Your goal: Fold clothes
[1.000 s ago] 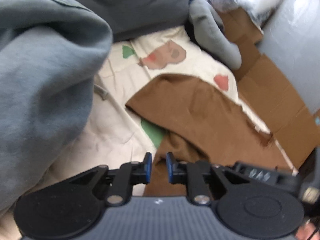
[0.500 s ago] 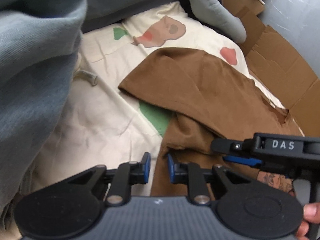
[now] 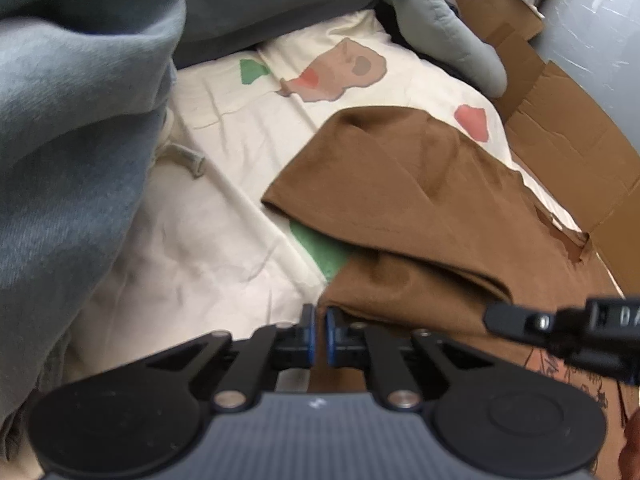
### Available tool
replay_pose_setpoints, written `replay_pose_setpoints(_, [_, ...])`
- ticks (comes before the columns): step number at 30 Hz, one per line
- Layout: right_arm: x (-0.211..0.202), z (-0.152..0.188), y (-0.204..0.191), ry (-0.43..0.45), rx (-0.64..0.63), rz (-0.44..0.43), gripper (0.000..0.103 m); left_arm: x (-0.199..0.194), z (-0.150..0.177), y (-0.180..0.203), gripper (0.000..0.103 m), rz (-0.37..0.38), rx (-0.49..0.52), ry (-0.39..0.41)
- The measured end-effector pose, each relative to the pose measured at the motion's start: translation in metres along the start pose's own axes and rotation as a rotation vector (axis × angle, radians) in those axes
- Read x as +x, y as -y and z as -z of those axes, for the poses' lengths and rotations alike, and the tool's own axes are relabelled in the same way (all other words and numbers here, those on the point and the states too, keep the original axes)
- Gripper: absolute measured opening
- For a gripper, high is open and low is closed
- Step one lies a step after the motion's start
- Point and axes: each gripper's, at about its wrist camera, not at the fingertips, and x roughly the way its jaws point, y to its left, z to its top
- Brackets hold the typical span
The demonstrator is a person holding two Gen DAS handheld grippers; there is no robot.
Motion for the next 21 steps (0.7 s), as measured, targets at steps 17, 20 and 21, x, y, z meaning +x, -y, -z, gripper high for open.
replay_pose_setpoints(17, [0.011, 0.017, 0.009, -0.034, -0.004, 0.046, 0.026, -0.036, -0.038, 0.002, 0.029, 0.007, 0.078, 0.041])
replay_pose_setpoints(20, [0.006, 0.016, 0.004, -0.022, -0.01, 0.042, 0.026, -0.03, -0.048, 0.004, 0.031, -0.019, 0.113, 0.066])
replay_pose_setpoints(21, [0.004, 0.016, 0.003, -0.015, -0.013, 0.04, 0.026, -0.026, -0.051, 0.004, 0.031, -0.028, 0.124, 0.073])
